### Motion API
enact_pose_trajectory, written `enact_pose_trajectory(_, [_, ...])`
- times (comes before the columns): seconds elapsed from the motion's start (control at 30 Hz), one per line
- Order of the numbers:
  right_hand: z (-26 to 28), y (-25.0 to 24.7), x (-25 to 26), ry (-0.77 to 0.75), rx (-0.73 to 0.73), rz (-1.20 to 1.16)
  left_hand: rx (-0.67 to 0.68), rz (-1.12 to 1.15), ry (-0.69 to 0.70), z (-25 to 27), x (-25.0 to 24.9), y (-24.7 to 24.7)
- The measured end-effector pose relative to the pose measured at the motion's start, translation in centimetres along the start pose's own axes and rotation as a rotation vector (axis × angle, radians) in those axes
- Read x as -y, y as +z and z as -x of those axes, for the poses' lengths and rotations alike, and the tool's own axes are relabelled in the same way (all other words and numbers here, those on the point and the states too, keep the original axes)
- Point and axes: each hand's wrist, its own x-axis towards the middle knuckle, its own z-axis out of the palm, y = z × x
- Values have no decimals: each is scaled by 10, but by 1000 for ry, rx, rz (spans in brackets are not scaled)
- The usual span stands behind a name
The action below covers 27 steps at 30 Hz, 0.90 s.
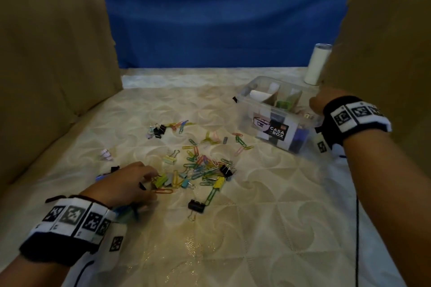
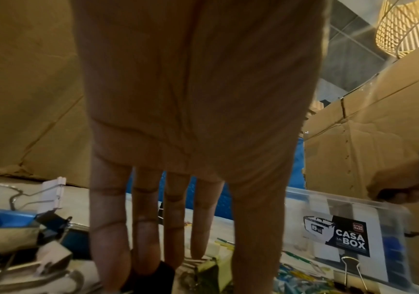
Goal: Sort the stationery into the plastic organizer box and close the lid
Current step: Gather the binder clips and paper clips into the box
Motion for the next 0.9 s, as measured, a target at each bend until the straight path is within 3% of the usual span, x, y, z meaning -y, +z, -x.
enact_pose_trajectory(0.07, [-21, 13, -6, -22, 2, 132, -12, -28, -7, -3, -3, 0])
enact_pose_trajectory(0.17, [-4, 12, 5, -156, -9, 360, -22, -26, -10, -3, -4, 1])
enact_pose_trajectory(0.27, [21, 10, 31, -180, -144, 124, -43, -29, -15, -2, -4, 2])
enact_pose_trajectory(0.33, [43, 22, 48, -281, -188, 9, -69, -28, -26, -3, -7, 2])
enact_pose_trajectory(0.43, [77, 55, 69, -547, -53, -180, -121, -44, 3, -7, -12, -2])
enact_pose_trajectory(0.57, [105, 107, 90, -801, 263, -61, -74, -81, 73, -11, -13, -3])
enact_pose_trajectory(0.7, [103, 145, 96, -822, 370, 75, -20, -106, 100, -11, -11, 0])
enact_pose_trajectory(0.9, [94, 146, 88, -752, 389, -32, -74, -76, 134, -15, -7, 2])
